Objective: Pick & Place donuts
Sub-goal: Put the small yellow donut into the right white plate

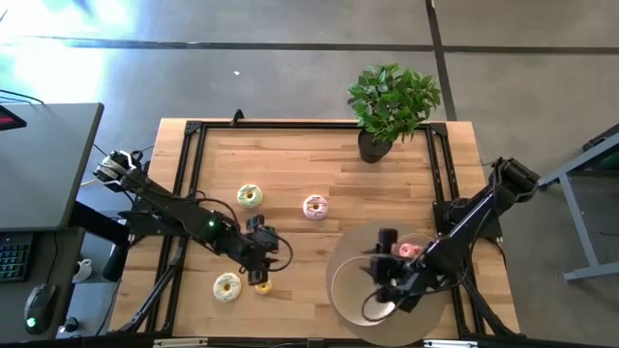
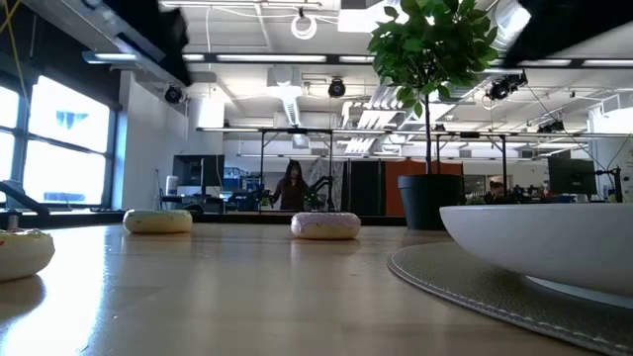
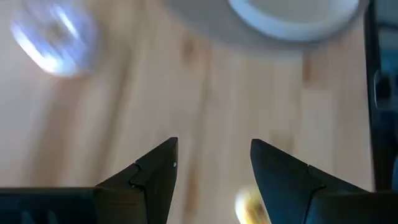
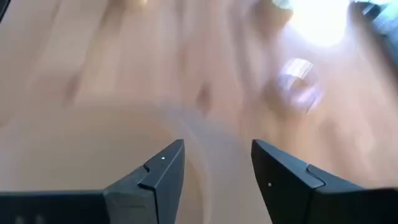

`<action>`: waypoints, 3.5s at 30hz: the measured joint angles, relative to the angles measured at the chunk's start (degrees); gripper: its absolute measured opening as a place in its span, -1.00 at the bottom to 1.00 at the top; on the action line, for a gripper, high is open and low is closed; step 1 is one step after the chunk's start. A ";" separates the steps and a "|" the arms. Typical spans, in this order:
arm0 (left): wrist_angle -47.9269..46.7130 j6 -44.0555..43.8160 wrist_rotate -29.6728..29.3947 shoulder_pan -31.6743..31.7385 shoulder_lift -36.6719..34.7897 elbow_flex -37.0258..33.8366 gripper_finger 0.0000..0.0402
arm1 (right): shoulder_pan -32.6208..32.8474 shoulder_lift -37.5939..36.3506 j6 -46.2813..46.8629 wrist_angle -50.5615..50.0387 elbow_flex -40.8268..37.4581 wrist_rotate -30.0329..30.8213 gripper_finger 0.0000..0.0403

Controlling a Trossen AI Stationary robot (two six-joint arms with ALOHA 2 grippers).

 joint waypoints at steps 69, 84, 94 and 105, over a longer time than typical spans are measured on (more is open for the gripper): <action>24.28 22.20 39.38 19.13 19.84 15.17 -0.95 | -19.80 0.01 -78.35 66.72 -19.51 -36.47 -0.22; 25.73 21.58 37.07 19.09 19.84 15.13 -0.91 | -21.01 -0.10 -76.19 64.91 -19.40 -41.60 -0.75; 24.56 22.80 30.12 19.08 19.86 15.08 -0.26 | -21.38 -0.12 -69.02 63.28 -19.40 -42.39 -0.94; 23.75 21.19 24.19 19.39 19.61 15.42 0.05 | -16.61 0.18 -52.49 50.80 -19.62 -36.74 -0.95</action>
